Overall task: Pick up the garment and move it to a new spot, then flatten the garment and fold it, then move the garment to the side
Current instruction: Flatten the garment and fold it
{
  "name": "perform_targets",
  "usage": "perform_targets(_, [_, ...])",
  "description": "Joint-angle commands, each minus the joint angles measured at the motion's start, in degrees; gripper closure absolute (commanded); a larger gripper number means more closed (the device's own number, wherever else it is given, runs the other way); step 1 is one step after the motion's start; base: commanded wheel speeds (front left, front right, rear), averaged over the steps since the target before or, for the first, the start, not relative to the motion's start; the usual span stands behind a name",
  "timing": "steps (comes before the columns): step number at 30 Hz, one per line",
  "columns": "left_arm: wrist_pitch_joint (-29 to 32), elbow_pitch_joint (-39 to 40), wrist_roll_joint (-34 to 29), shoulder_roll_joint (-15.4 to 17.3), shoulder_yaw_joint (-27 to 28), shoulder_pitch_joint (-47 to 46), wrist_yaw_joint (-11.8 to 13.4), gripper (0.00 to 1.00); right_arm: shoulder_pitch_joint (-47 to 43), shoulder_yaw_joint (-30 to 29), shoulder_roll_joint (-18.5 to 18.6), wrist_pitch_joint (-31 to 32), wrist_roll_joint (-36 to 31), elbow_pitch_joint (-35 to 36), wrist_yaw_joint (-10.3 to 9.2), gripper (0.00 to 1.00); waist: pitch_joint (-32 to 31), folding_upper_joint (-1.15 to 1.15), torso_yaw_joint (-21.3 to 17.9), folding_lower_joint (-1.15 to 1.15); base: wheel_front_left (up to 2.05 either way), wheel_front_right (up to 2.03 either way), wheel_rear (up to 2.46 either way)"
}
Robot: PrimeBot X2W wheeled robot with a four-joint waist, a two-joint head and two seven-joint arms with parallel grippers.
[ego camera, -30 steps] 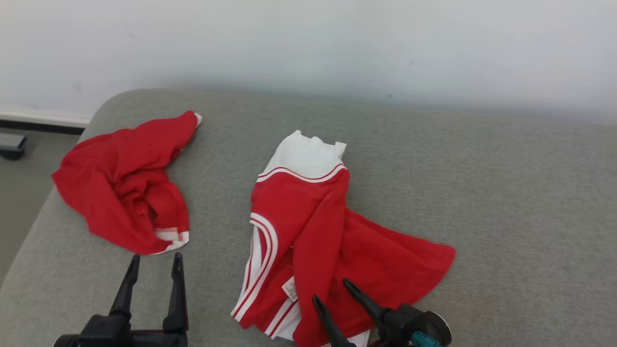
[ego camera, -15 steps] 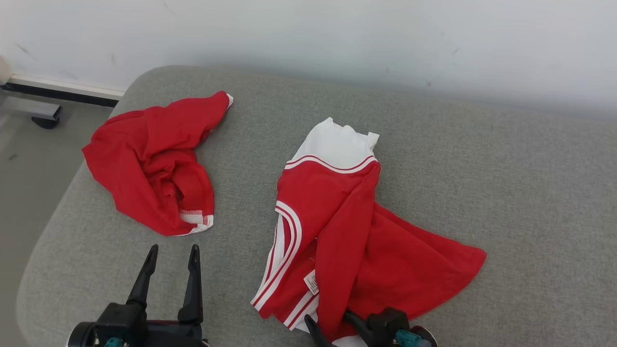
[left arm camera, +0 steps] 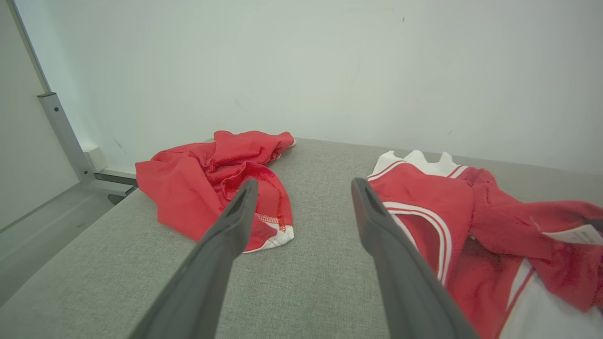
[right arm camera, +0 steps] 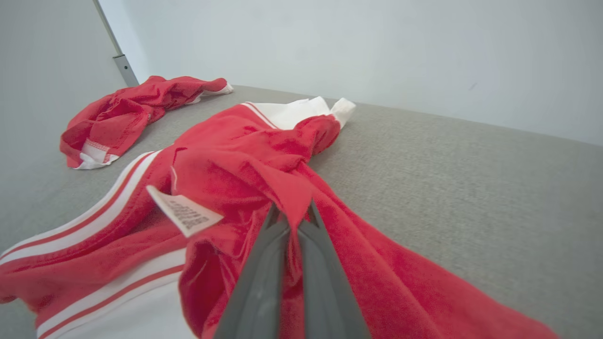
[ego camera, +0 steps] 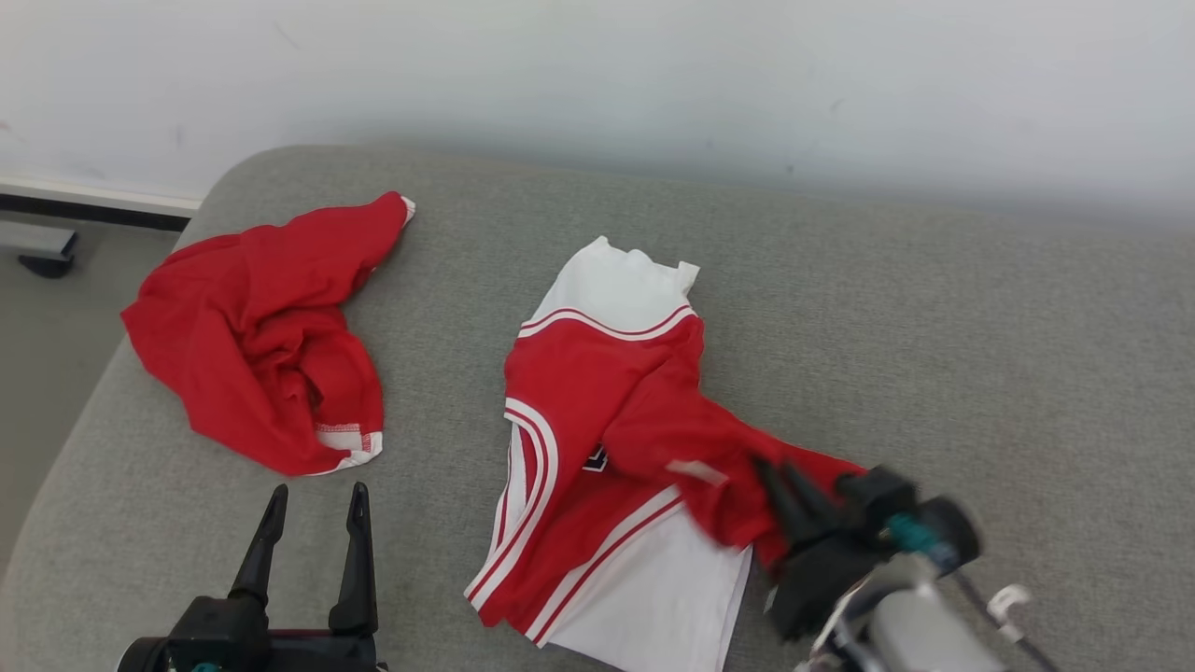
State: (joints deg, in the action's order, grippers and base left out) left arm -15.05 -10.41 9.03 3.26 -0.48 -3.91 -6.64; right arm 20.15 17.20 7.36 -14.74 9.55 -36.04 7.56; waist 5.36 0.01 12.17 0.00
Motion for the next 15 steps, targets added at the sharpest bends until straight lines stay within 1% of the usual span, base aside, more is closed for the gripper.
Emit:
perform_targets(1, [-0.19, 0.17, -0.55, -0.07, 0.20, 0.30, -0.40, 0.00, 0.75, -0.77, 0.78, -0.39, -0.79, 0.86, -0.15, 1.00, -0.07, -0.01, -0.76, 0.00, 0.00, 0.00, 0.00])
perform_targets(4, [-0.19, -0.02, -0.61, -0.14, 0.12, -0.03, -0.30, 0.00, 2.83, -3.55, 3.47, -0.22, -1.59, 3.34, -0.15, 1.00, 0.11, -0.01, -1.29, 0.00, 0.00, 0.00, 0.00])
perform_targets(8, [-0.19, -0.10, -0.61, -0.23, -0.29, -0.66, -0.48, 0.00, 6.17, -5.58, 7.31, 1.54, -1.70, 5.65, -0.15, 1.00, 0.86, -0.01, -1.37, 0.00, 0.00, 0.00, 0.00])
perform_targets(11, [-0.19, -0.29, -0.46, -0.28, -0.60, -1.32, -0.60, 0.00, 9.55, -5.19, 9.99, 3.07, -1.70, 6.66, -0.15, 1.00, 1.93, -0.01, -1.03, 0.00, 0.00, 0.00, 0.00])
perform_targets(15, [-0.19, -0.61, -0.22, -0.33, -1.27, -2.47, -0.71, 0.00, 15.19, -3.74, 14.28, 5.18, -1.60, 5.18, -0.15, 1.00, 3.56, -0.01, 0.04, 0.00, 0.00, 0.00, 0.00])
